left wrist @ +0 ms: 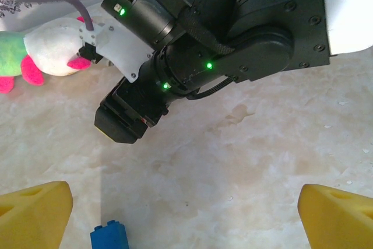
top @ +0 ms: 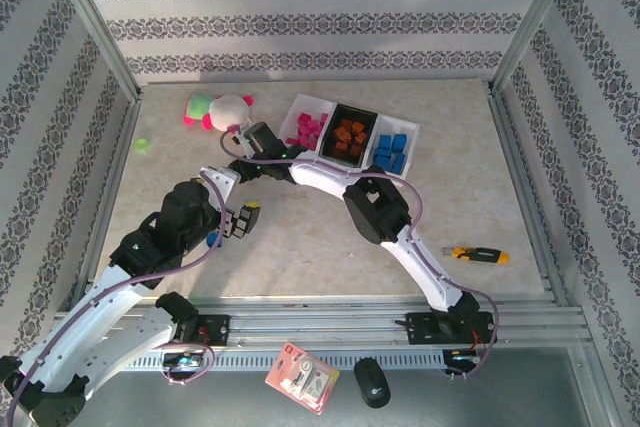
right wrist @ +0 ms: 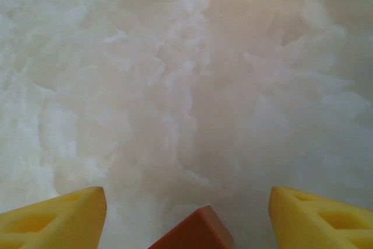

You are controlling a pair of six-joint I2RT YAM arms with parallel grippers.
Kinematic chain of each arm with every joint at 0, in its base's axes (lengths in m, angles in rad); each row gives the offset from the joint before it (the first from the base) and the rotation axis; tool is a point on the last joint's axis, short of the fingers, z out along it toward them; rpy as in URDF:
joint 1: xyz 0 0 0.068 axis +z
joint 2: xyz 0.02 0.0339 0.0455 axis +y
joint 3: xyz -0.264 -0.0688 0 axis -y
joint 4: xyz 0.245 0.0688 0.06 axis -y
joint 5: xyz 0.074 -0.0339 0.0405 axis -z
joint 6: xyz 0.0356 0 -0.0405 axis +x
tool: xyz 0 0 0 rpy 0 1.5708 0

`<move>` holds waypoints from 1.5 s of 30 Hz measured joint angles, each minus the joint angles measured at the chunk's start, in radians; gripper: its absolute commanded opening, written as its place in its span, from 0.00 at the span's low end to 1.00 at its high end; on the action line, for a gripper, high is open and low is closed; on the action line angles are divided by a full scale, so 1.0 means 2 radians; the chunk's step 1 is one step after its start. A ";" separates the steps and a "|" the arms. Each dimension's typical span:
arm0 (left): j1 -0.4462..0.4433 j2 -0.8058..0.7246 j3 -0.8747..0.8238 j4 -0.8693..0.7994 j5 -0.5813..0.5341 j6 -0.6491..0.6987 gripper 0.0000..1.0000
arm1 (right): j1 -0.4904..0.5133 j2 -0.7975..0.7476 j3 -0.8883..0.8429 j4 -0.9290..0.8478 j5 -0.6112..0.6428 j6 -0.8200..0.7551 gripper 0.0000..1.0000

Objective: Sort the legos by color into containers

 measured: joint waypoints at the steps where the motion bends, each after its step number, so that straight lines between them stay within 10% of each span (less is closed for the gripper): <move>1: 0.000 0.000 0.000 0.000 0.000 0.000 0.99 | 0.001 0.003 0.003 -0.004 0.002 0.000 0.67; 14: 0.000 -0.001 -0.006 0.000 0.000 -0.002 0.99 | 0.002 0.011 0.016 -0.026 0.014 0.009 0.30; 29: 0.000 0.018 -0.052 0.078 0.029 -0.011 1.00 | -0.014 -0.186 -0.252 0.079 0.017 0.048 0.32; 45: -0.033 0.148 -0.068 0.253 0.071 -0.035 0.99 | -0.168 -0.366 -0.448 0.161 0.084 0.048 0.33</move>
